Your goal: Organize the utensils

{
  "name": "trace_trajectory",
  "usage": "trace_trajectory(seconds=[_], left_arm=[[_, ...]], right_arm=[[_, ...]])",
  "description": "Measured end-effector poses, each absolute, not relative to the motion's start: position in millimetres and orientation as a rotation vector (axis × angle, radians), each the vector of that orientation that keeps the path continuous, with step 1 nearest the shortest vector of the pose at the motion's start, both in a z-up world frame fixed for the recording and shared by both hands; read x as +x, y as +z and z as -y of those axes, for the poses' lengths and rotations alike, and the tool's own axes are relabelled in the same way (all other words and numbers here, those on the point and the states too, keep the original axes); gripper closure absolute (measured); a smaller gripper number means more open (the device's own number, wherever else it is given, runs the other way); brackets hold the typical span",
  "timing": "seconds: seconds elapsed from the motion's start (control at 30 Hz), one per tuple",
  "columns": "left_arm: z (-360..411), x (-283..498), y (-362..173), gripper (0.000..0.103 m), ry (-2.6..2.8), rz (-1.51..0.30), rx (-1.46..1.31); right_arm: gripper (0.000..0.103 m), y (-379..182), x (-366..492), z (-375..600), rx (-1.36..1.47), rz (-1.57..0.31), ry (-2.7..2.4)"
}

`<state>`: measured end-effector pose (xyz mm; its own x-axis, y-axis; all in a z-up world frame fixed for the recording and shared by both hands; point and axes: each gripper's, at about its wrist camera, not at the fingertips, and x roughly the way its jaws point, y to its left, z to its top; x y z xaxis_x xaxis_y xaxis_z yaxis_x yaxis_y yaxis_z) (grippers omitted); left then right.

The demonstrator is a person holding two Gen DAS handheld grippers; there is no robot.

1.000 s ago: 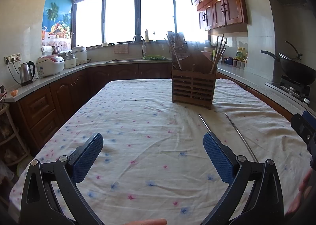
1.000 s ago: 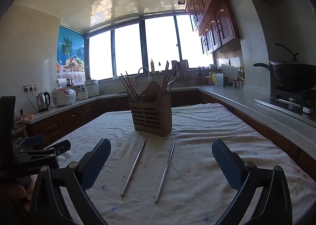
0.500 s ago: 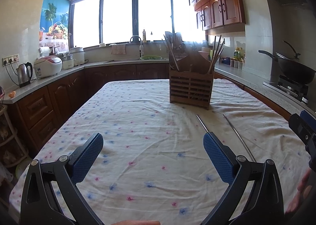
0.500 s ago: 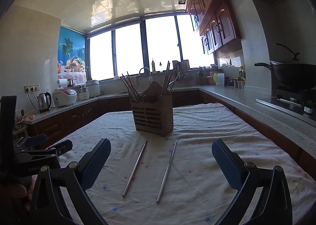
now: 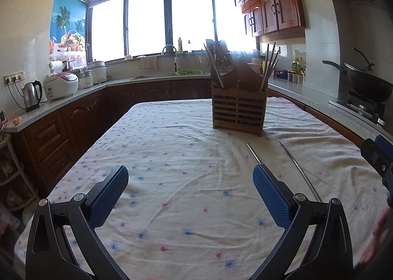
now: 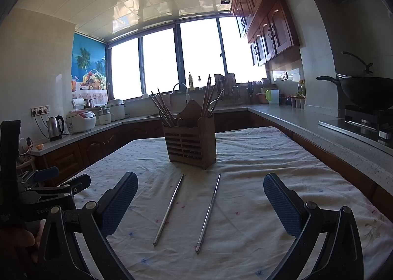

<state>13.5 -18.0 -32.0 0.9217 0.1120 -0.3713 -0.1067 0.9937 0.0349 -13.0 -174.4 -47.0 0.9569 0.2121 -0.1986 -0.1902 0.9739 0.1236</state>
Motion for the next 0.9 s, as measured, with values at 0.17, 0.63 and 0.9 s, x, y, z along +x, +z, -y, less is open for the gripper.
trace_trajectory(seconds=[0.17,0.63,0.9], left_arm=[[16.8,14.5,-31.8,0.0,0.113,-0.384,0.007],[19.1,16.9,-31.0,0.0,0.098,-0.386,0.009],[20.7,18.2,-30.9,0.0,0.092,-0.387,0.01]], right_arm=[[0.0,-47.2,-12.8,172.7,0.107,-0.212,0.208],[0.0,-45.1,-11.8,171.7,0.118,-0.211,0.214],[0.0,-44.1,-10.7,171.8,0.121,-0.211,0.215]])
